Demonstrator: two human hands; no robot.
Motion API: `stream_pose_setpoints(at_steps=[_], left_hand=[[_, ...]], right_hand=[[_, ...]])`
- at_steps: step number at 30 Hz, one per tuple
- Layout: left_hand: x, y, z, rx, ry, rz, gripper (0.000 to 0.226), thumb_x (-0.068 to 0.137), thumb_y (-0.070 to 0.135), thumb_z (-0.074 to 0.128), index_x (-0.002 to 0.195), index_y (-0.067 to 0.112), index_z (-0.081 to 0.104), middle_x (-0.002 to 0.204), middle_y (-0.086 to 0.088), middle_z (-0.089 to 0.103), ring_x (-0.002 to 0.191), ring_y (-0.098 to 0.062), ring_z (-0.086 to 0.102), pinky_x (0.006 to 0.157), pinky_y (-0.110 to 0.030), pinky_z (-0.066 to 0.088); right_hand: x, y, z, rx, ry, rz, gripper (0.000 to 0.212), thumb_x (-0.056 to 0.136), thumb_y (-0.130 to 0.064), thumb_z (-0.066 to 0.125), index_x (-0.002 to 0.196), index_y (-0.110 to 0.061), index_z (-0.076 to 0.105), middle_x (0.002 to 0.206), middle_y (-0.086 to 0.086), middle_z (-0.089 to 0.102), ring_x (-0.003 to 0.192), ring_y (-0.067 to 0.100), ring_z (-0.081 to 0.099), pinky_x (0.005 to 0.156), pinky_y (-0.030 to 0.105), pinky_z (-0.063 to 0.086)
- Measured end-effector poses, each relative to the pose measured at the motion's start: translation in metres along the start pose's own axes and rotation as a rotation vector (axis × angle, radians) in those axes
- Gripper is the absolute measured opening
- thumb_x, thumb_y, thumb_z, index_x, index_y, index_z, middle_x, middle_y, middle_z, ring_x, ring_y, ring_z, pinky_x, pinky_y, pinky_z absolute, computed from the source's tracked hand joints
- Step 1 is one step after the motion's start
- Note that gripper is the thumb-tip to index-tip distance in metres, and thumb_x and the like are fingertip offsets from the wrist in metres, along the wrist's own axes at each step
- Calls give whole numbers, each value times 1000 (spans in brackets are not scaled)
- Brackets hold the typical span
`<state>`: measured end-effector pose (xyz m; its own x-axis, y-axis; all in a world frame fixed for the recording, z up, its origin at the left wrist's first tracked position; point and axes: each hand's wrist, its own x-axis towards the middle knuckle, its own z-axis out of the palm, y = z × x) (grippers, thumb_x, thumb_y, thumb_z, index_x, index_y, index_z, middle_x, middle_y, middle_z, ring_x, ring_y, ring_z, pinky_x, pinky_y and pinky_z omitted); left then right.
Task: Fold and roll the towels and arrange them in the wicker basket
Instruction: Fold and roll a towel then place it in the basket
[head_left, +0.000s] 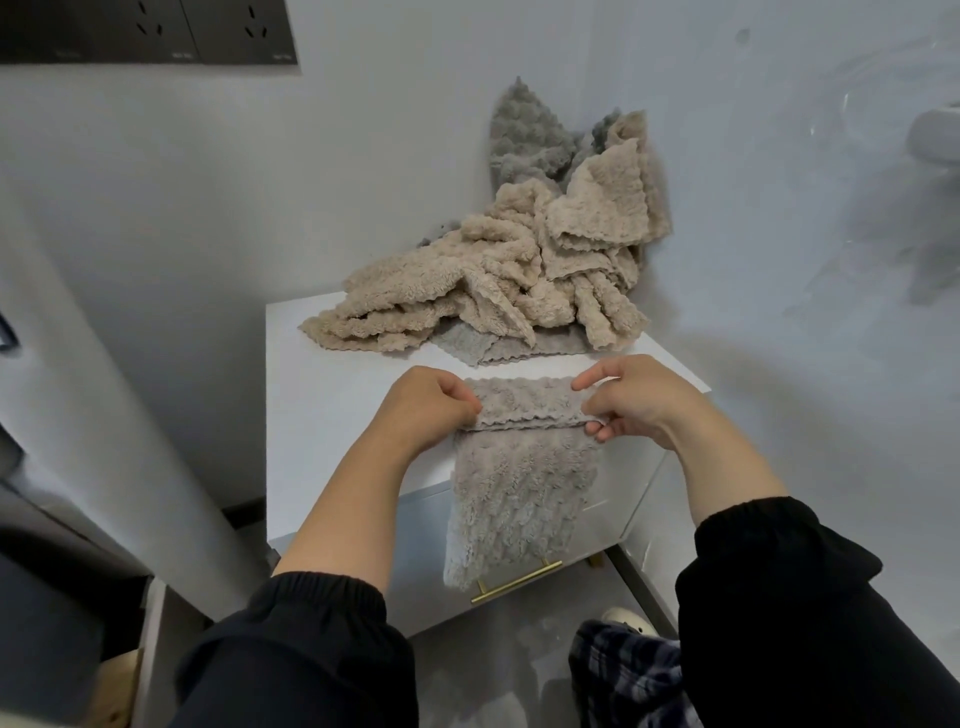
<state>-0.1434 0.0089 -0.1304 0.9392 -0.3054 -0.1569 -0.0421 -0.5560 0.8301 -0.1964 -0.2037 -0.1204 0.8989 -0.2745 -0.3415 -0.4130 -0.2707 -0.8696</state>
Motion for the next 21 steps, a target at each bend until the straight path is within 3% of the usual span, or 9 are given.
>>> stream_pose_setpoints(at_steps=[3,6,9,11,14,18,21], left_hand=[[3,-3,3,79,-12,9,18,81,5,59,64,10,65,73,-4,64,71,-18,56,67,-24,46],[5,-6,6,142,2,1,24,85,20,61,64,11,53,68,-7,45,65,-18,39,60,-26,36],[8,-7,10,222,68,13,36,85,34,68,60,11,56,63,-7,54,65,-22,52,61,-28,40],[9,-7,13,300,125,22,35,84,35,71,61,14,53,68,-1,58,76,-22,59,63,-28,42],[9,-8,13,326,146,51,30,80,35,74,87,17,52,93,1,56,88,-21,54,68,-30,38],[10,-8,10,298,56,95,61,82,29,74,135,18,45,130,-5,52,114,-23,52,89,-30,40],[9,-7,8,316,32,117,65,83,26,73,141,17,43,139,-6,48,124,-24,47,100,-34,39]], right_hand=[[0,2,2,-69,-38,26,26,82,18,56,88,-7,58,66,14,53,50,22,58,50,27,55],[2,5,2,-191,-29,23,27,78,14,64,87,-11,59,64,12,55,48,18,60,51,27,56],[2,6,0,-348,-23,-18,23,77,1,73,90,-14,61,67,7,59,53,13,57,46,22,49],[3,6,-1,-370,-10,-52,14,80,-9,73,91,-14,65,71,3,60,59,12,56,48,23,47],[4,7,0,-363,55,-115,13,85,-17,70,94,-13,63,85,2,59,65,13,53,51,23,44],[5,7,4,-394,49,-149,48,83,-10,71,125,-18,49,116,2,47,75,14,51,50,21,37],[6,5,4,-317,24,-104,53,80,-3,73,127,-17,52,99,1,47,60,9,45,43,17,34]])
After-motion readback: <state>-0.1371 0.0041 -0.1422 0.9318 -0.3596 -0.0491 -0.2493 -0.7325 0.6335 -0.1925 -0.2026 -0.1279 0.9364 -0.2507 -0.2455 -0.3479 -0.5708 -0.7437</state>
